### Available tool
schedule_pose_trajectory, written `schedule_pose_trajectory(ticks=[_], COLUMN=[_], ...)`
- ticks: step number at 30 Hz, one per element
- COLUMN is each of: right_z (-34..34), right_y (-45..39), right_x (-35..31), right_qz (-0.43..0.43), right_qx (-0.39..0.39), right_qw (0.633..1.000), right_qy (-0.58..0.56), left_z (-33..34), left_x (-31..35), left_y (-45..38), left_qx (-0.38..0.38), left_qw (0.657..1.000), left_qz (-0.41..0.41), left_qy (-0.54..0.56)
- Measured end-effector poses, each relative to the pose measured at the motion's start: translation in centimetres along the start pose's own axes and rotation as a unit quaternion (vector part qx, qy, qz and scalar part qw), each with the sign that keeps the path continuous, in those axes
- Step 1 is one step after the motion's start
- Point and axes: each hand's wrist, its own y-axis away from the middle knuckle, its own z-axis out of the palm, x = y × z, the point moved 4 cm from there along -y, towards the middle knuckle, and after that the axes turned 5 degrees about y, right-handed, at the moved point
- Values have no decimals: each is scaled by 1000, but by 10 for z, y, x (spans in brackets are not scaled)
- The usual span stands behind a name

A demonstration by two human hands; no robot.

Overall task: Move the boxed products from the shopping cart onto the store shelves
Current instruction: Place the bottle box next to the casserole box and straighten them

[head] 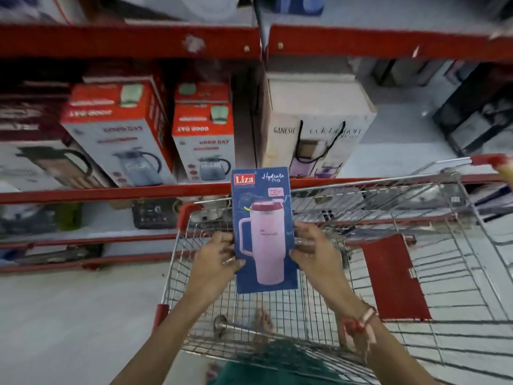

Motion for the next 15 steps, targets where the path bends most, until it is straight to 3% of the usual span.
schedule_pose_trajectory(ticks=[9,15], right_z=[-55,-105], right_y=[-19,-42], right_x=[-95,-177], right_qz=[-145,-260], right_qx=[123,186], right_qw=[981,944], right_qy=[-33,-81], left_z=[-15,-25], left_x=[116,223], left_y=[-28,-52], left_qx=[35,37], left_qw=[986,950], left_qz=[156,307], left_qy=[46,44])
